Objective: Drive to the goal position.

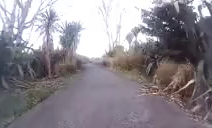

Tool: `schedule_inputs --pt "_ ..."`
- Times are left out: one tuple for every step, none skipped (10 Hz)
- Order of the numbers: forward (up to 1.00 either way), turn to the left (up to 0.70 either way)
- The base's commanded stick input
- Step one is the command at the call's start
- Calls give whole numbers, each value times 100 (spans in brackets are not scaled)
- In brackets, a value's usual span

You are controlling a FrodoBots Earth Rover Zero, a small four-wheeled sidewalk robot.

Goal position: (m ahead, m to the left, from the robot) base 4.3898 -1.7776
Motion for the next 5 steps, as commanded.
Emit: schedule_inputs --pt "70 0" --pt "70 0" --pt "70 0" --pt "70 0" --pt "70 0"
